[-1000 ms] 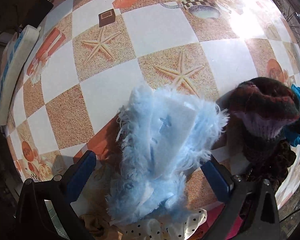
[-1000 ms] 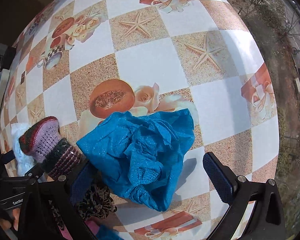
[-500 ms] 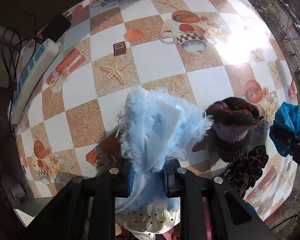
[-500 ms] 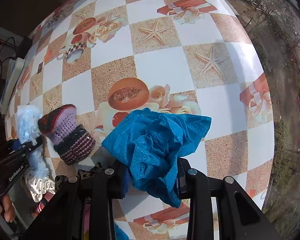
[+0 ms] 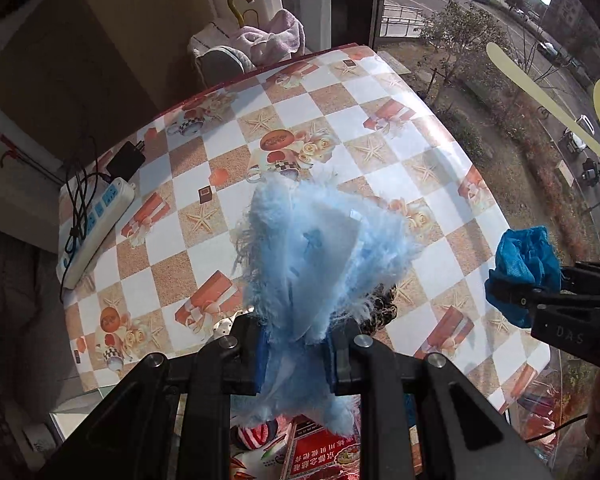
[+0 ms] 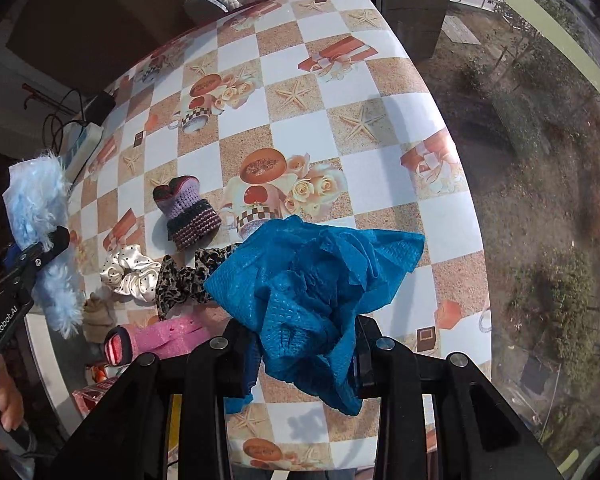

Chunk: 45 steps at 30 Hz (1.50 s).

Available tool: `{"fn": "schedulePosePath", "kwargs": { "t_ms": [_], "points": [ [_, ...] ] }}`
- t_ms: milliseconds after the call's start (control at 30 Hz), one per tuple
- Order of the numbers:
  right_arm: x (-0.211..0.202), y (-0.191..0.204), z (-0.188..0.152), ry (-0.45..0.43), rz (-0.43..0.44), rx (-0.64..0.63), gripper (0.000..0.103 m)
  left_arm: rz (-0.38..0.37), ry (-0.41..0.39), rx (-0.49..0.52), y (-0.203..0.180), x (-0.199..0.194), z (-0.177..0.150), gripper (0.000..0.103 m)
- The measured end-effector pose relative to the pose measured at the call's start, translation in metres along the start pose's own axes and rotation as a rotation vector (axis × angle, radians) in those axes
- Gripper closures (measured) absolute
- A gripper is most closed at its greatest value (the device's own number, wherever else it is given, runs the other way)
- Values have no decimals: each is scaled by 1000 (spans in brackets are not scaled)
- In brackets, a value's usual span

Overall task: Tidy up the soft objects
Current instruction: 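Lift both cloths and carry them over the white box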

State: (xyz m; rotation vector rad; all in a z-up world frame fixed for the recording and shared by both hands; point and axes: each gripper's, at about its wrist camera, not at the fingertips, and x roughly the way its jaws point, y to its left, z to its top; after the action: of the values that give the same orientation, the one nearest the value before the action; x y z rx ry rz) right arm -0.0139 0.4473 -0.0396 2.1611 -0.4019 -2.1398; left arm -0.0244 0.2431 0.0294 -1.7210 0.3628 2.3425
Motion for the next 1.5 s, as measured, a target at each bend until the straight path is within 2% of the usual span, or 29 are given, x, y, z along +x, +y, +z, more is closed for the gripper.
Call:
{"fn": "schedulePosePath", "kwargs": {
  "t_ms": [133, 233, 400, 467, 533, 667, 900, 1100, 1300, 1500],
  "points": [
    [-23, -10, -25, -6, 4, -7, 68, -55, -6, 86, -33, -22, -23, 79],
    [-30, -17, -45, -6, -5, -13, 68, -100, 26, 162, -64, -31, -48, 79],
    [-32, -23, -84, 31, -6, -55, 68, -139, 81, 309, -110, -37, -94, 79],
    [-30, -22, -99, 46, -2, -73, 68, -132, 92, 347, -120, -40, -110, 79],
    [-27, -21, -112, 66, 8, -93, 68, -122, 106, 352, -124, -42, -125, 79],
    [-19, -13, -132, 103, 29, -163, 68, -101, 127, 285, -119, -46, -145, 79],
    [-2, 27, -177, 201, 73, -338, 68, -61, 117, 147, -88, -58, -181, 79],
    [-3, 84, -206, 219, 111, -487, 68, -31, 63, 56, -42, -71, -212, 79],
    [0, 165, -237, 212, 139, -604, 68, 44, 37, -67, 36, -84, -257, 79],
    [1, 250, -249, 152, 145, -743, 68, 149, 26, -212, 114, -95, -293, 79]
  ]
}}
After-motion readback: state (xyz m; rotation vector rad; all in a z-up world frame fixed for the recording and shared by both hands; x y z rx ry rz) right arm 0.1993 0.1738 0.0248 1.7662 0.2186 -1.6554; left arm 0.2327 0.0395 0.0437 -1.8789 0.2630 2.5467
